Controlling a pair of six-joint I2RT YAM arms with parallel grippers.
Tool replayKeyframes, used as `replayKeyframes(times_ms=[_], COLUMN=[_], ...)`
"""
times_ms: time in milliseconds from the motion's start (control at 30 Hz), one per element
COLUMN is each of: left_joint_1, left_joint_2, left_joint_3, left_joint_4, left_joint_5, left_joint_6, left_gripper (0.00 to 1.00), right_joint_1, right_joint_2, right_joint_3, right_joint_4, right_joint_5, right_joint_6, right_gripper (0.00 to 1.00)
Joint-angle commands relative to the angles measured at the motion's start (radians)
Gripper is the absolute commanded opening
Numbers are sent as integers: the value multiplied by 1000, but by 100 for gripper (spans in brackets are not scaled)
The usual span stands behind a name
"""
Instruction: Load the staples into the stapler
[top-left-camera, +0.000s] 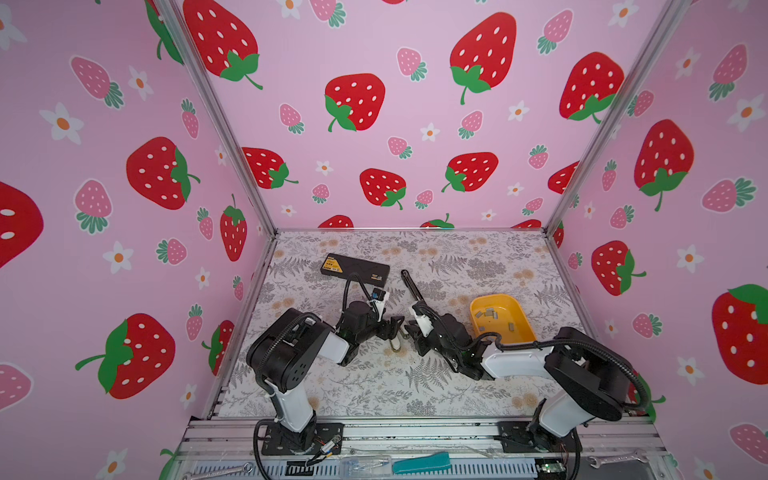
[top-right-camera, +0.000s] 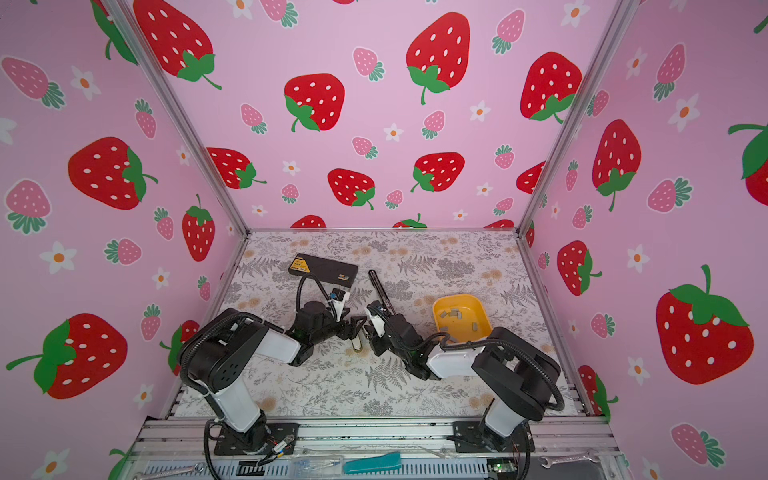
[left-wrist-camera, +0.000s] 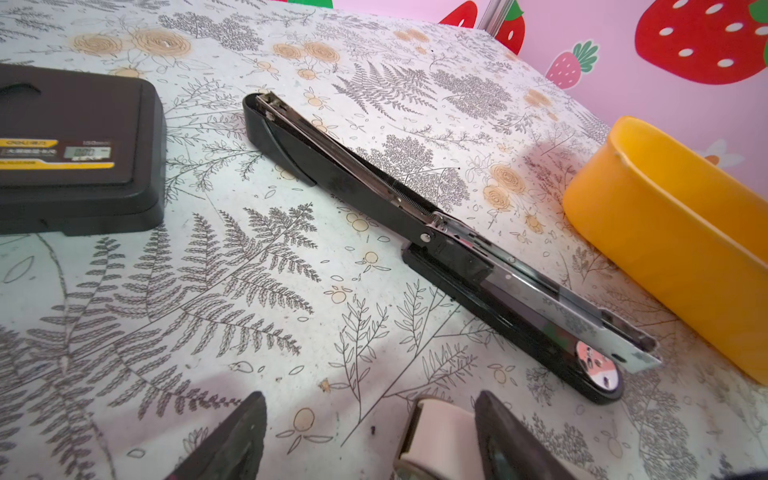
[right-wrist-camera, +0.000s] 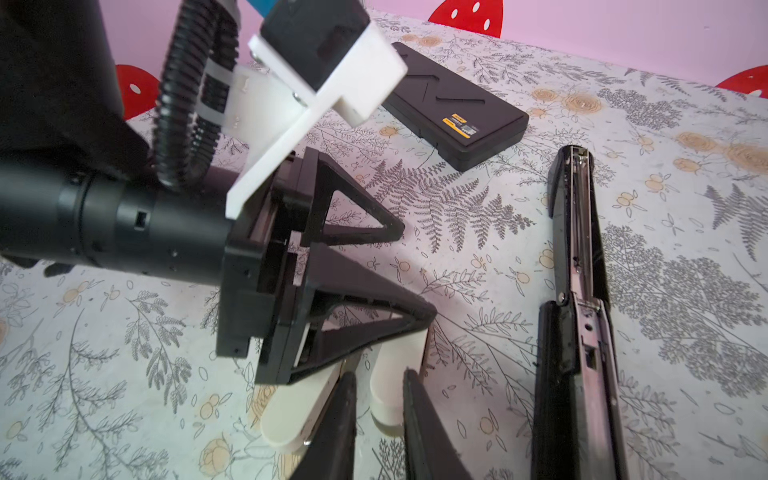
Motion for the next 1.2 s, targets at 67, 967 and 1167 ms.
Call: replayKeyframes(times_ms=[67, 967, 1167], left_joint_1=[-8, -21, -23], left_joint_2=[24, 54, 64], left_joint_3=[-12, -44, -45], left_joint_4=[35, 109, 115], left_joint_5=[4, -6, -16], left_joint_6=[27, 37, 40], left_gripper=[80, 79, 79], right_joint_1=[7, 7, 8], right_joint_2=[76, 247, 267], right_joint_3=[56, -41, -84], right_joint_4=[-9, 69, 130], right_joint_5=[16, 2, -1], right_joint_6=[3, 8, 8], right_gripper=[22, 18, 18])
